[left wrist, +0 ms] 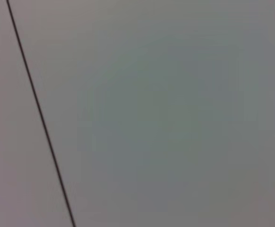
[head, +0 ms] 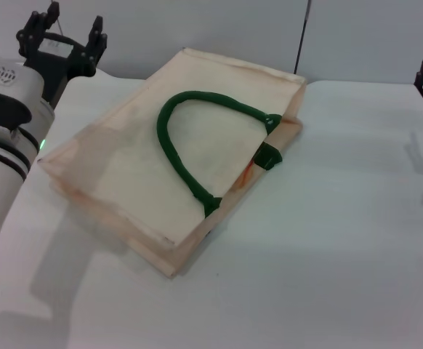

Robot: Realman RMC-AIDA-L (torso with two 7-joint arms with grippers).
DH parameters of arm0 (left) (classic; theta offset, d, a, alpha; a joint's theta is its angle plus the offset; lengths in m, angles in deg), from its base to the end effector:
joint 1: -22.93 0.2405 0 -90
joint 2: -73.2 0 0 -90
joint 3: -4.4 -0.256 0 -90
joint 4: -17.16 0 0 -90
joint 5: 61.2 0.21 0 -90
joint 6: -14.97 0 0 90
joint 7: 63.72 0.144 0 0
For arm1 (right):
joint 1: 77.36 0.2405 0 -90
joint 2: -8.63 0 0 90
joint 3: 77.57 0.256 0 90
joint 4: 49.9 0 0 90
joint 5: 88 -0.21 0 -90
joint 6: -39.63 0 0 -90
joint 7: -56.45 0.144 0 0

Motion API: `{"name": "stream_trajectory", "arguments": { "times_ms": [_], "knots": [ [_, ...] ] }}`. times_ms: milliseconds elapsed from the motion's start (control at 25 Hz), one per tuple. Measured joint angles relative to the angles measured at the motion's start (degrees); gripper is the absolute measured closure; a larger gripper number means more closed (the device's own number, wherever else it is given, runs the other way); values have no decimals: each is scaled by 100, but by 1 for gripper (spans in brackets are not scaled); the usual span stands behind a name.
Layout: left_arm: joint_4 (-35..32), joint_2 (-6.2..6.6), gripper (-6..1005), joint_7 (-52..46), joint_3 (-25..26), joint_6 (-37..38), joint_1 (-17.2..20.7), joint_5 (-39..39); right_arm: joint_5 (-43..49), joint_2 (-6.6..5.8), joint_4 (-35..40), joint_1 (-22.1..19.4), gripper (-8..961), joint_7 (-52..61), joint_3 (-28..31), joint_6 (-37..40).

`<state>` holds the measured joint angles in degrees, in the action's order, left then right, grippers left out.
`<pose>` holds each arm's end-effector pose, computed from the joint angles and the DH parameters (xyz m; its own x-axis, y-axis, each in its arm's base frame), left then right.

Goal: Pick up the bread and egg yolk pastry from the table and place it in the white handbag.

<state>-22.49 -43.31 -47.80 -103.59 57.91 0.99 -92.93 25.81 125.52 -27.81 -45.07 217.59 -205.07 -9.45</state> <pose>-0.2559 0.3925 0.0121 0.8486 -0.1382 0.5107 0.4973 -0.1211 -0.8591 0.2891 0.4000 -0.0091 0.8195 -0.0189 -0.5728 -0.5730 -0.0120 -0.8195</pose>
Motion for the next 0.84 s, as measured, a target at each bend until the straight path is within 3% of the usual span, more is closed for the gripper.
{"name": "stream_trajectory", "arguments": {
  "times_ms": [840],
  "knots": [
    [979,-35,322,-238,-15,646,-235,-124,-13,31,125,-151,119,12,-183,223]
  ]
}}
